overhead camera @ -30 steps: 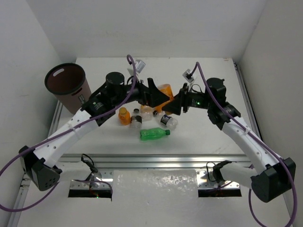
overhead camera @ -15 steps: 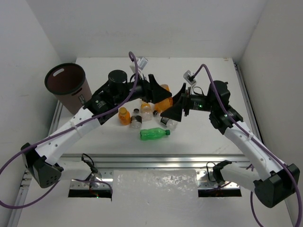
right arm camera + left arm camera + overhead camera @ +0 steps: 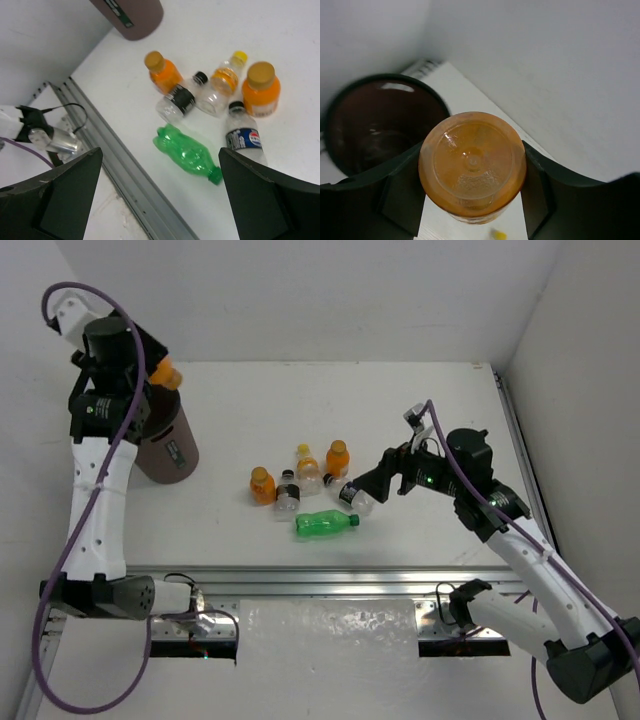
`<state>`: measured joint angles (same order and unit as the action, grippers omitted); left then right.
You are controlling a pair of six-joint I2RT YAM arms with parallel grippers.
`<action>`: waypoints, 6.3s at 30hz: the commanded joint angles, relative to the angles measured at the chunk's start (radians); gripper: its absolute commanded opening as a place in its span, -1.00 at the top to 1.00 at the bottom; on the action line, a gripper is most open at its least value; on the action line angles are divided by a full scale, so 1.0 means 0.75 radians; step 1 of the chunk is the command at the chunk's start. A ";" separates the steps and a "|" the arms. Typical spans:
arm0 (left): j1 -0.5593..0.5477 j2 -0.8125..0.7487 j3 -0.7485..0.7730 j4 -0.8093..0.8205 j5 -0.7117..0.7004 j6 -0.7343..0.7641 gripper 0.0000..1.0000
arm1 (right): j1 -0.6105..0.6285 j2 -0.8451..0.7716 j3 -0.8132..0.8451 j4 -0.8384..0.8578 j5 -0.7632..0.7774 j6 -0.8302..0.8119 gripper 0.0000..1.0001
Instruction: Put the plastic bottles in the bin
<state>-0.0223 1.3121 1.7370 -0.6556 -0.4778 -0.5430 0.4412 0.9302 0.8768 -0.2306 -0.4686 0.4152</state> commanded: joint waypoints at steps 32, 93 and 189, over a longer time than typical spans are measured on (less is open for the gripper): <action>0.089 -0.485 -0.771 0.172 0.394 0.249 -0.99 | 0.066 1.058 0.424 0.232 0.506 -0.224 -0.94; -0.807 0.052 -0.572 0.473 1.450 0.597 0.69 | -0.136 0.631 0.641 0.095 -0.852 0.238 0.64; -0.720 -0.015 -0.384 0.443 0.652 0.062 1.00 | -0.136 -0.017 0.076 0.102 -0.200 0.001 -0.98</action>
<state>-0.6540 1.3300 1.3159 -0.1307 0.3492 -0.5117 0.3367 0.9470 0.8883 -0.0422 -0.7731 0.4603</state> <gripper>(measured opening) 0.534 0.980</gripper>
